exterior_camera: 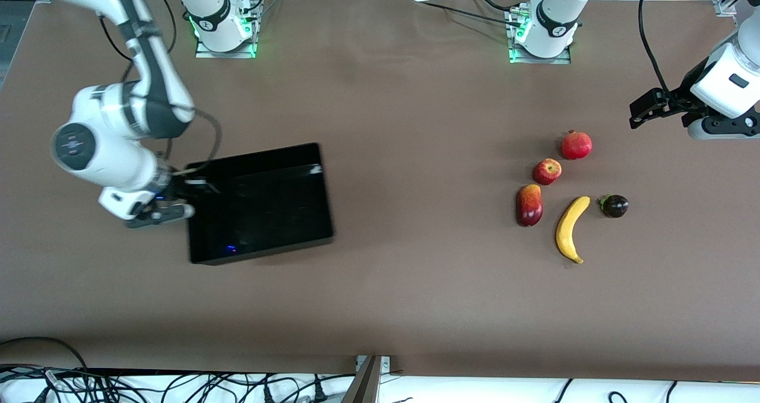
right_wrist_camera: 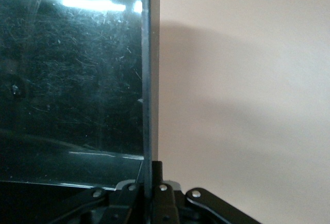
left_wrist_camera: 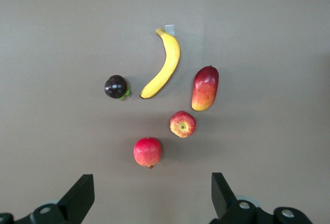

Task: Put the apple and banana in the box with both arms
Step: 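Grasp the black box rim with the right gripper, then drag the black box across the table toward the fruit with the right gripper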

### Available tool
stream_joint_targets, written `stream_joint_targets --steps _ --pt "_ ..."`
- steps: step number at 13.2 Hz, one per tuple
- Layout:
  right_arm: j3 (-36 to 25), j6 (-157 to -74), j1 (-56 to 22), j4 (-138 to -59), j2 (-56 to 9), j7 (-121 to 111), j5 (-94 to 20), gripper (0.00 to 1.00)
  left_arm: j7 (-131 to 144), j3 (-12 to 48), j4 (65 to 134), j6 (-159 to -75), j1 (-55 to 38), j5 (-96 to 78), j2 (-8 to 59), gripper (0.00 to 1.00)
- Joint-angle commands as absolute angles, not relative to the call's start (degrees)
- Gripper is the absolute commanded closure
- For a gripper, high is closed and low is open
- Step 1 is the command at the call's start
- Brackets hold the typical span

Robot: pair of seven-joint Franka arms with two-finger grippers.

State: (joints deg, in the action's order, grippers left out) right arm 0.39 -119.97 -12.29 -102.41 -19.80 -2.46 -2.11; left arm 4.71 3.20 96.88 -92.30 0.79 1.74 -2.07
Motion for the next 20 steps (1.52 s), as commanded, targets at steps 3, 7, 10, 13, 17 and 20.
stream_joint_targets --steps 3,7,10,13,17,20 --pt "0.1 -115.6 -27.3 -90.2 -27.7 13.9 -7.4 1.0 4.5 3.2 96.3 -91.5 0.5 2.1 -2.4 0.0" --pt "0.0 -116.8 -38.9 -79.0 -38.1 32.6 -9.2 1.0 4.5 3.2 96.2 -91.5 0.5 2.1 -2.4 0.0" --pt "0.0 -120.3 -42.9 -75.5 -42.9 38.3 -9.2 1.0 4.5 3.2 96.2 -91.5 0.5 2.1 -2.4 0.0" --pt "-0.2 -124.3 -45.2 -75.5 -45.5 41.0 -9.0 1.0 4.5 3.2 96.2 -91.5 0.5 2.1 -2.4 0.0" --pt "-0.4 -127.9 -45.5 -75.3 -47.4 43.0 -9.0 1.0 4.6 3.2 95.9 -91.5 0.5 2.1 -2.3 0.0" --pt "-0.4 -128.7 -46.5 -73.7 -48.9 43.1 -9.0 1.0 4.6 3.2 95.9 -91.5 0.4 2.1 -2.3 0.0"
